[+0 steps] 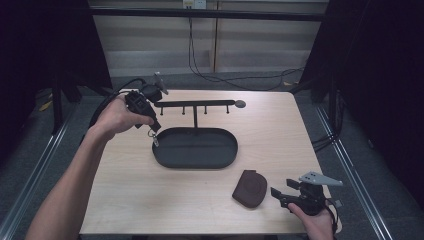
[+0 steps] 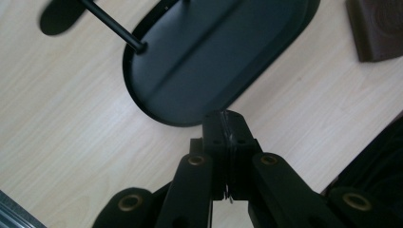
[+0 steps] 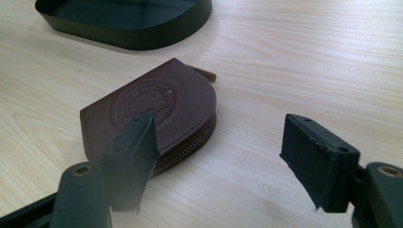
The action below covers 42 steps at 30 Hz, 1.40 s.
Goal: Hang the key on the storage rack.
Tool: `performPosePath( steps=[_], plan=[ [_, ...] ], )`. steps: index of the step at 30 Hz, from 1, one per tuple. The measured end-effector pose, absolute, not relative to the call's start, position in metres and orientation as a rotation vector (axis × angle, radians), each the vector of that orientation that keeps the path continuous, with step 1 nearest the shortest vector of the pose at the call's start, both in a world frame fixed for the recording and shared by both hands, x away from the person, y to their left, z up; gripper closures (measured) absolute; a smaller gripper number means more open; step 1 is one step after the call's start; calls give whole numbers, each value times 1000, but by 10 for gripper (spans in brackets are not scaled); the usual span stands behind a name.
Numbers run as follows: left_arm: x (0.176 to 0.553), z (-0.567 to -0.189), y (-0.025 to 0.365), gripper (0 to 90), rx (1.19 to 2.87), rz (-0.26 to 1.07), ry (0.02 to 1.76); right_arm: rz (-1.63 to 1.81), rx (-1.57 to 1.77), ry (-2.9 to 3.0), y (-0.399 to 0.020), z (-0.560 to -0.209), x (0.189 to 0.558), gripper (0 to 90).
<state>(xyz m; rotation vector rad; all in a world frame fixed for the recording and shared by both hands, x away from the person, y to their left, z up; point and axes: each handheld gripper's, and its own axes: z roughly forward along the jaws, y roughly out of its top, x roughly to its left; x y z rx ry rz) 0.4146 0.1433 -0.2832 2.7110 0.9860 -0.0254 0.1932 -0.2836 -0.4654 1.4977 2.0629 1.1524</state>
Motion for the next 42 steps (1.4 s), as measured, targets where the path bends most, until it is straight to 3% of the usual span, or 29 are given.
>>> performPosePath(
  steps=[21, 42],
  plan=[
    [443, -269, 140, 893, 2634, 4, 1083, 1156, 1491, 2068, -284, -465, 193, 277],
    [466, -285, 136, 893, 2604, 1, 1131, 1166, 1487, 2079, -284, -466, 193, 275]
  ],
)
